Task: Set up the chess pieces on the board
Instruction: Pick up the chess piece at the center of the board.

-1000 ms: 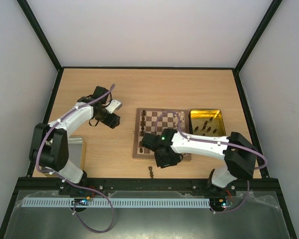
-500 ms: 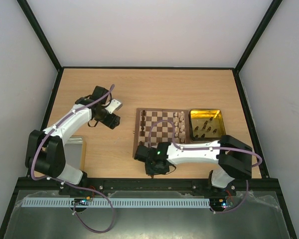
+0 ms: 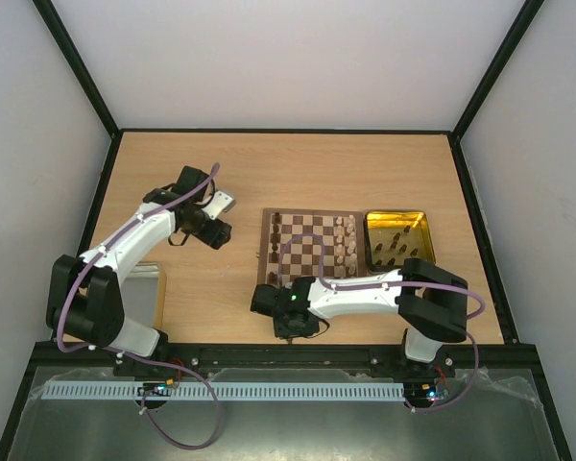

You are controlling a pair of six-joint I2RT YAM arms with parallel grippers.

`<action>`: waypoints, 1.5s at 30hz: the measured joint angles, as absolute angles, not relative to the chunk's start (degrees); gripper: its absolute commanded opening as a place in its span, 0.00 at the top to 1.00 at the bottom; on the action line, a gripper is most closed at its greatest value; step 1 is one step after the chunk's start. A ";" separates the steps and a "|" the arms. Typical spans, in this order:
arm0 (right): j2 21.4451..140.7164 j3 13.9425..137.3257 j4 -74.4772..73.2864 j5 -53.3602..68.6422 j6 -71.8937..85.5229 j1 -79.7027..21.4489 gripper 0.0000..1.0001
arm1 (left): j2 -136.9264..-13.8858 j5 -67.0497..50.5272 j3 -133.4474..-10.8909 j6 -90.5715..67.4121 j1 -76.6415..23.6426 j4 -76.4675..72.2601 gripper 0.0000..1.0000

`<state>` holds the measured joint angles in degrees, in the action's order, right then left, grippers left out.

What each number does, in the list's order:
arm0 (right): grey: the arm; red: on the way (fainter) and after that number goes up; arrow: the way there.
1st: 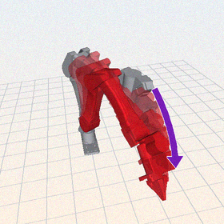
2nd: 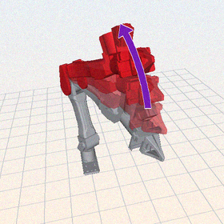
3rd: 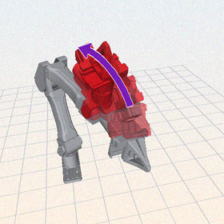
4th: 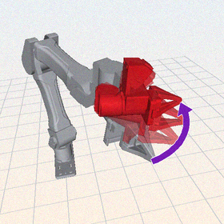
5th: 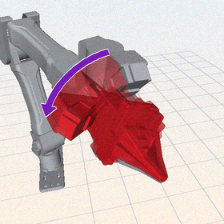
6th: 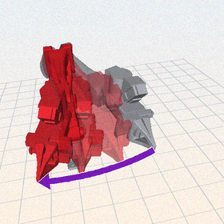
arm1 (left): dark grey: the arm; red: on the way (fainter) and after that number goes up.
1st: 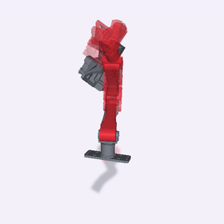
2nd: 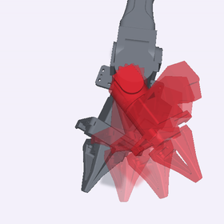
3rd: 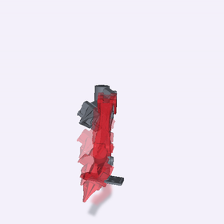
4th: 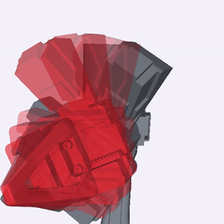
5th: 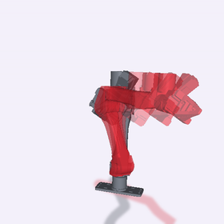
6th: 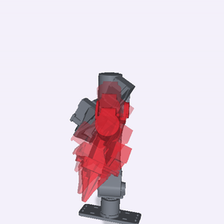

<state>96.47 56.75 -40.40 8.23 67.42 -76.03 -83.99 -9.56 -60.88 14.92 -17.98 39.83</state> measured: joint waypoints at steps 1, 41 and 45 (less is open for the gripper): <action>96.64 56.75 -40.38 8.10 67.33 -76.01 0.70 | -83.99 -9.56 -60.88 14.90 -18.00 39.86 0.25; 86.35 84.33 -51.86 7.97 63.16 -52.80 0.98 | -80.27 -29.91 -85.10 16.03 -13.10 54.94 0.35; 89.14 84.36 -47.29 9.65 64.60 -47.07 0.98 | -79.83 -40.75 -85.54 15.18 -8.71 55.70 0.40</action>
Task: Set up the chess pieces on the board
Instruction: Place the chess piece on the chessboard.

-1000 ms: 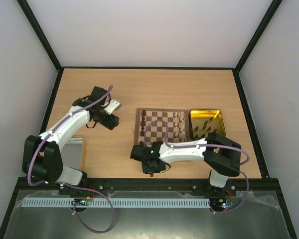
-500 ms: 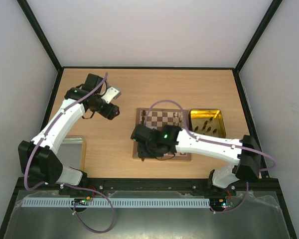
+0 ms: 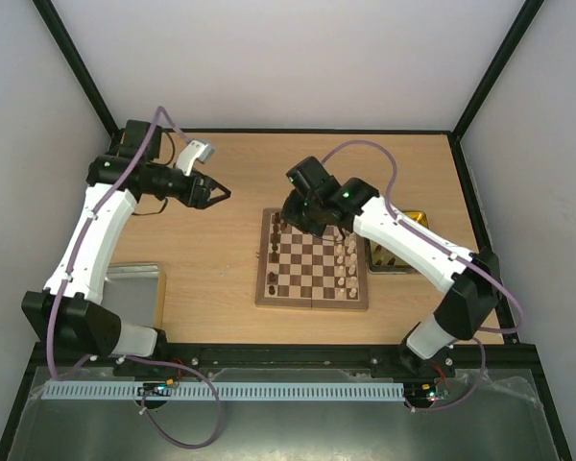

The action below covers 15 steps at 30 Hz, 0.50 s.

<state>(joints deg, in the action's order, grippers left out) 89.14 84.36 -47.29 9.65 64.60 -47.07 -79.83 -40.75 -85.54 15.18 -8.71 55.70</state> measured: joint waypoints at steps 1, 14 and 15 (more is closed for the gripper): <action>89.89 84.36 -45.56 10.50 65.19 -45.98 0.98 | -79.85 -43.27 -85.49 14.96 -7.79 55.96 0.40; 97.62 87.64 -24.73 16.91 78.26 -43.38 0.98 | -80.75 -60.55 -78.89 10.83 -2.79 55.44 0.53; 97.89 87.66 -23.27 17.26 79.35 -43.38 0.98 | -80.75 -60.71 -78.35 10.46 -2.68 55.11 0.53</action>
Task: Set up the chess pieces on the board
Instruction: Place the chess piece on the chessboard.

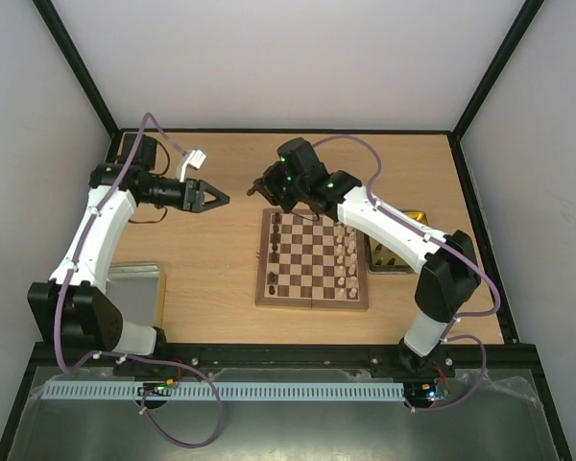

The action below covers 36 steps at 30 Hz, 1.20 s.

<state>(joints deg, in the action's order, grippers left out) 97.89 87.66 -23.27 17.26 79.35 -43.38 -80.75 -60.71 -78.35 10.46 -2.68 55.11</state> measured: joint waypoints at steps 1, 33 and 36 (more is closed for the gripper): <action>98.08 87.66 -22.09 17.58 80.25 -43.38 0.98 | -80.77 -60.80 -77.97 10.04 -2.59 54.74 0.53; 101.38 87.70 -10.79 23.05 88.97 -49.28 0.98 | -82.30 -59.53 -76.69 5.23 0.03 48.93 0.62; 101.38 87.70 -10.63 23.05 89.01 -49.39 0.98 | -82.30 -59.51 -76.34 5.17 0.03 48.80 0.61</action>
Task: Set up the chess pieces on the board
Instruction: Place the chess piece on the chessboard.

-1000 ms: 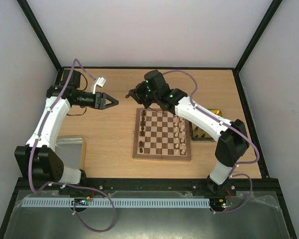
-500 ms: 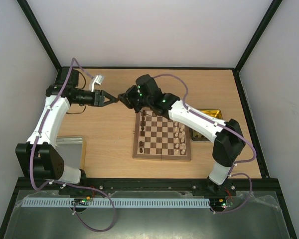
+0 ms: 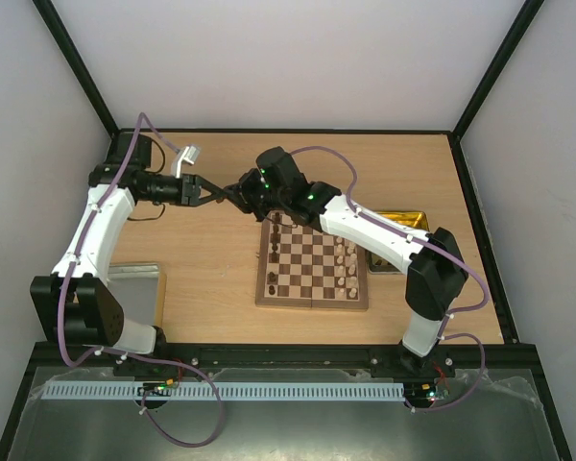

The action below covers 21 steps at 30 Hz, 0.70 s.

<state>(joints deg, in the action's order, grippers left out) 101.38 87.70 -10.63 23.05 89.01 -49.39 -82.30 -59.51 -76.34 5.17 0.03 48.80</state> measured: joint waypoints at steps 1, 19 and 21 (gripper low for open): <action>101.41 87.70 -10.52 23.07 89.01 -49.43 0.98 | -82.30 -59.53 -76.09 5.15 0.03 48.69 0.61; 103.09 90.15 -9.93 23.31 89.17 -49.50 0.98 | -82.30 -59.33 -75.33 4.95 0.03 48.51 0.72; 103.11 90.41 -9.91 23.31 89.19 -49.50 0.98 | -82.30 -59.33 -75.31 4.93 0.03 48.51 0.72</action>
<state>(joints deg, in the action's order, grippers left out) 103.11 90.41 -9.91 23.31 89.19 -49.50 -82.30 -59.33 -75.31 4.93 0.03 48.51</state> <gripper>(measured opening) 0.073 0.282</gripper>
